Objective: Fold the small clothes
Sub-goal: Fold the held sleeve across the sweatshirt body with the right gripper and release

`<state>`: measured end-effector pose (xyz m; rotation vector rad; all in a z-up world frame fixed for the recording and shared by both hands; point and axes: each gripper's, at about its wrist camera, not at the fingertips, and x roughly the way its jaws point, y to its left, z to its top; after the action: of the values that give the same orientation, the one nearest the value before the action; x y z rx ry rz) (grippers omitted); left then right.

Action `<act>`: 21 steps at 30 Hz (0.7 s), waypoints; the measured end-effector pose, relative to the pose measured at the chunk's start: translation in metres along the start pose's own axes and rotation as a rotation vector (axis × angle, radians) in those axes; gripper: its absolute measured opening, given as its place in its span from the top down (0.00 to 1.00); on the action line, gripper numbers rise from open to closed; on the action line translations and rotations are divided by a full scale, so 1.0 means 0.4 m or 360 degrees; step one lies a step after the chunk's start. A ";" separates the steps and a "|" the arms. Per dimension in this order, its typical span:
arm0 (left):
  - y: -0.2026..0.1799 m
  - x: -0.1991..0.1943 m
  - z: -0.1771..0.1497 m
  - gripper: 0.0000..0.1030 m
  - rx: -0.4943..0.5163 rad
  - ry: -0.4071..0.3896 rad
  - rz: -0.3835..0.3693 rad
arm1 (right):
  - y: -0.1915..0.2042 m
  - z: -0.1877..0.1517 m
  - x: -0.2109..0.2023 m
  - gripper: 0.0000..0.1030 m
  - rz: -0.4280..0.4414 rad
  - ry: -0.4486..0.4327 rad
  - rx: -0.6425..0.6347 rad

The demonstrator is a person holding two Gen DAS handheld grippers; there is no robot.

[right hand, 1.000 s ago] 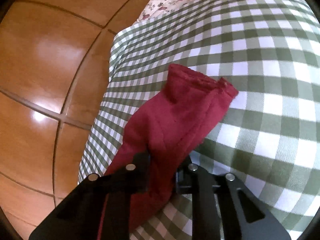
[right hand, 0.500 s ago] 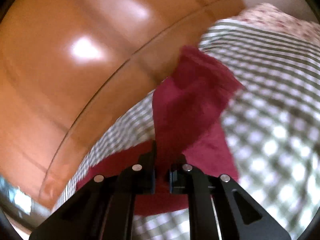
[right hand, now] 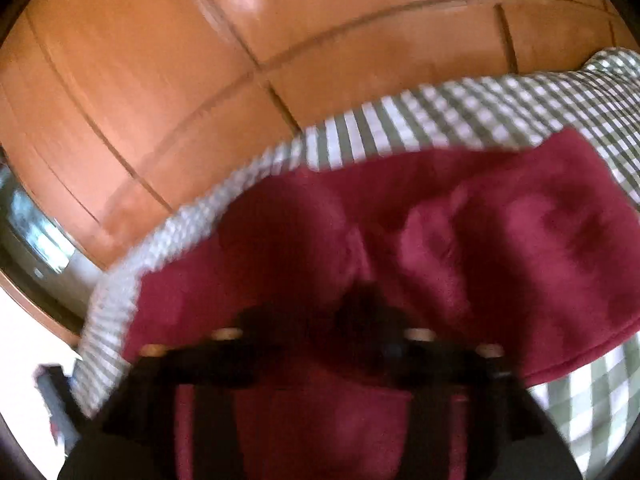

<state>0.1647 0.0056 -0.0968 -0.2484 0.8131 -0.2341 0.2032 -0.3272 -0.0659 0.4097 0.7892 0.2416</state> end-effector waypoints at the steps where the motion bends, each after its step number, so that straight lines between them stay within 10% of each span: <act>1: 0.001 0.000 0.000 0.17 -0.0001 -0.0001 -0.0002 | 0.001 -0.006 0.003 0.46 -0.0014 0.0004 -0.0034; 4: 0.002 0.000 0.000 0.17 -0.0002 0.0000 -0.0003 | 0.003 -0.024 -0.035 0.07 -0.0038 -0.0053 -0.0105; 14: -0.030 -0.004 0.020 0.17 0.0067 0.0057 0.0100 | -0.078 -0.081 -0.095 0.02 -0.0644 -0.0166 -0.0014; 21: -0.169 -0.081 0.098 0.17 0.0073 -0.0066 -0.0238 | -0.093 -0.092 -0.095 0.02 -0.0686 -0.0168 -0.0013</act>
<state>0.1647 -0.0435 -0.0280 -0.2706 0.7480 -0.3864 0.1526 -0.3646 -0.0813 0.2342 0.7532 -0.1779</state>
